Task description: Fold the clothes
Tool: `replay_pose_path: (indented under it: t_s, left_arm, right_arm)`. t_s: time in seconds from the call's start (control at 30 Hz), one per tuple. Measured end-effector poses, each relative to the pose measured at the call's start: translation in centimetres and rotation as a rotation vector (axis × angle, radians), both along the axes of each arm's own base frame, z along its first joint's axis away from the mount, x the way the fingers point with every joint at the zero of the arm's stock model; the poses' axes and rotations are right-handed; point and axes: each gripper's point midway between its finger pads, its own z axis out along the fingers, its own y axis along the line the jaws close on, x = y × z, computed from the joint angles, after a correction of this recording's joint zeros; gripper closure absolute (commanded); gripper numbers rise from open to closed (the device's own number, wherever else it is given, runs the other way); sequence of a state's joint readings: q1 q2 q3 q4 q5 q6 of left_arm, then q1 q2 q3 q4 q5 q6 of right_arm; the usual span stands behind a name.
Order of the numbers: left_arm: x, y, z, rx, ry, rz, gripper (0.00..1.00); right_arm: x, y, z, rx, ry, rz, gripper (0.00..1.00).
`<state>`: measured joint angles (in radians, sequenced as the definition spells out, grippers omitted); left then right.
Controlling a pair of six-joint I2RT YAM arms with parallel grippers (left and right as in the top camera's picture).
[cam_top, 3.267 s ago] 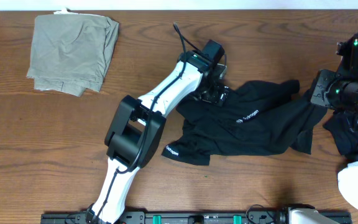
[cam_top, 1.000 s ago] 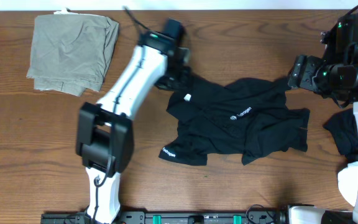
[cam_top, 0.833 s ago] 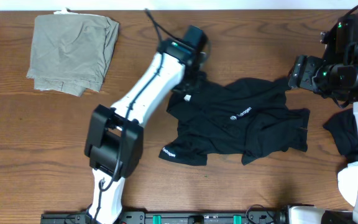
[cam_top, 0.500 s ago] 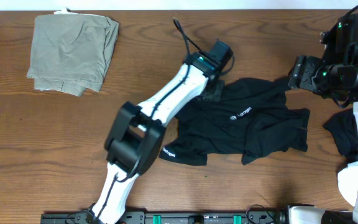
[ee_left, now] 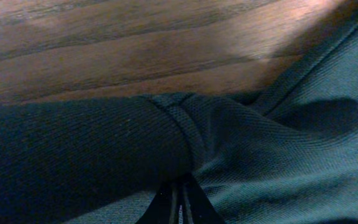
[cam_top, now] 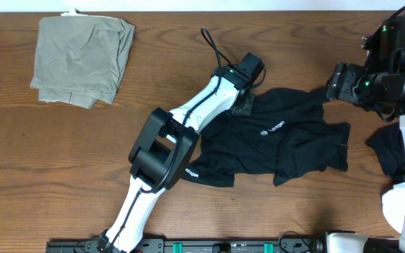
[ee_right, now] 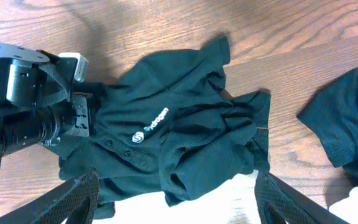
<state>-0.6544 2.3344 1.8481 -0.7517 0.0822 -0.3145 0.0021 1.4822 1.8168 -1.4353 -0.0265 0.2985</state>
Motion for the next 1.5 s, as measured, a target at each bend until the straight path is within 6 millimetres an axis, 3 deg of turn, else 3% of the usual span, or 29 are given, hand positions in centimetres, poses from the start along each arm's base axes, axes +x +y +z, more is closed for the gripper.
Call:
replay_pose_path:
  t_s: [0.17, 0.3, 0.7, 0.93, 1.07, 1.2, 1.27, 1.3, 1.4, 1.5]
  left_arm:
    - [0.2, 0.7, -0.2, 0.013, 0.010, 0.013, 0.94]
    - [0.8, 2.5, -0.3, 0.030, 0.039, 0.049, 0.94]
    - [3.8, 14.6, -0.5, 0.190, 0.097, 0.243, 0.94]
    - [4.5, 20.8, -0.5, 0.240, 0.136, 0.343, 0.94]
    - [4.4, 23.5, -0.4, 0.260, 0.160, 0.390, 0.94]
    - [4.3, 24.5, -0.1, 0.271, 0.159, 0.408, 0.94]
    - [4.2, 24.5, 0.3, 0.272, 0.152, 0.407, 0.87]
    - [4.2, 24.4, 0.7, 0.268, 0.143, 0.406, 0.76]
    - [5.2, 23.8, 3.4, 0.225, 0.063, 0.401, 0.29]
    - [6.6, 22.9, 7.4, 0.152, -0.049, 0.403, 0.10]
  right_arm:
    - [-0.1, 0.0, -0.1, -0.001, 0.005, 0.001, 0.22]
    - [-0.2, 0.0, -0.1, -0.002, 0.010, 0.004, 0.22]
    - [-0.2, 0.0, -0.1, -0.007, 0.011, 0.013, 0.22]
    - [-0.2, 0.0, -0.1, -0.007, 0.010, 0.014, 0.22]
    - [0.1, 0.3, 0.1, 0.010, -0.007, 0.022, 0.21]
    - [0.8, 1.4, 0.1, 0.054, -0.024, 0.056, 0.21]
    - [1.1, 2.0, -0.2, 0.068, -0.014, 0.075, 0.21]
    - [1.2, 2.3, -0.4, 0.073, -0.005, 0.085, 0.21]
    - [1.8, 3.9, -1.8, 0.088, 0.040, 0.131, 0.20]
    - [2.4, 6.4, -3.7, 0.102, 0.101, 0.196, 0.20]
